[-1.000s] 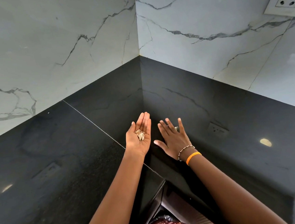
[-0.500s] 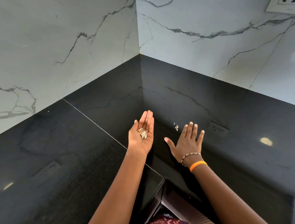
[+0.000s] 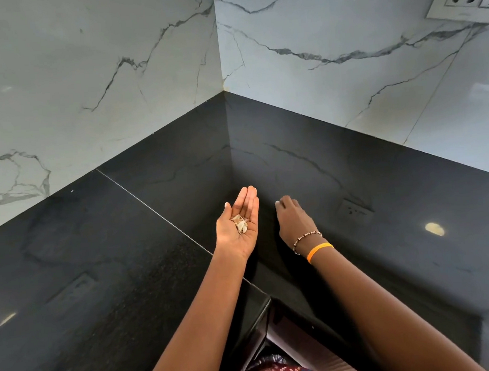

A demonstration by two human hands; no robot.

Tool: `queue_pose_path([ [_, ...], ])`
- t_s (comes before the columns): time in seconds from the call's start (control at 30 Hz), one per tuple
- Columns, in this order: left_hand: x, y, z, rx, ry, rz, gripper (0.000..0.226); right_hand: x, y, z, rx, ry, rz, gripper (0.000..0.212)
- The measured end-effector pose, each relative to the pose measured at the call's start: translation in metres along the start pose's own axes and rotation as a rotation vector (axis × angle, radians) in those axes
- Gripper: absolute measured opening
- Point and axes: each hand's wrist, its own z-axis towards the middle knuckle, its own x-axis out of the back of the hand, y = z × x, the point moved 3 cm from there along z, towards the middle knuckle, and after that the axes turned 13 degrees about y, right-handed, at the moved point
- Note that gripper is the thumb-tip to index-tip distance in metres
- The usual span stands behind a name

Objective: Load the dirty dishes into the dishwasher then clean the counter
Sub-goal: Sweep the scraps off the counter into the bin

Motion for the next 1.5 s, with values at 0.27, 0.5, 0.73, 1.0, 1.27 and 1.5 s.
queue_pose_path([
  [0.27,-0.001,-0.006,0.003,0.016,0.006,0.019,0.048,0.022,0.009,0.033,-0.036,-0.114,-0.026,0.020],
  [0.5,-0.001,-0.014,0.004,0.034,0.010,0.037,0.048,0.033,-0.001,0.042,-0.052,-0.068,0.001,0.021],
  [0.73,0.000,-0.012,0.003,0.028,0.010,0.025,0.049,0.032,0.002,0.034,-0.211,-0.055,0.071,0.017],
  [1.0,0.004,-0.003,0.004,-0.022,0.048,-0.004,0.049,0.074,-0.011,0.030,-0.404,0.103,0.784,0.024],
  [1.27,0.006,-0.013,0.009,-0.080,0.142,0.232,0.043,0.089,-0.075,-0.003,0.088,0.059,0.352,0.017],
  [1.5,0.005,-0.014,0.007,-0.033,0.107,0.294,0.045,0.097,-0.086,-0.006,0.139,0.129,0.150,0.029],
])
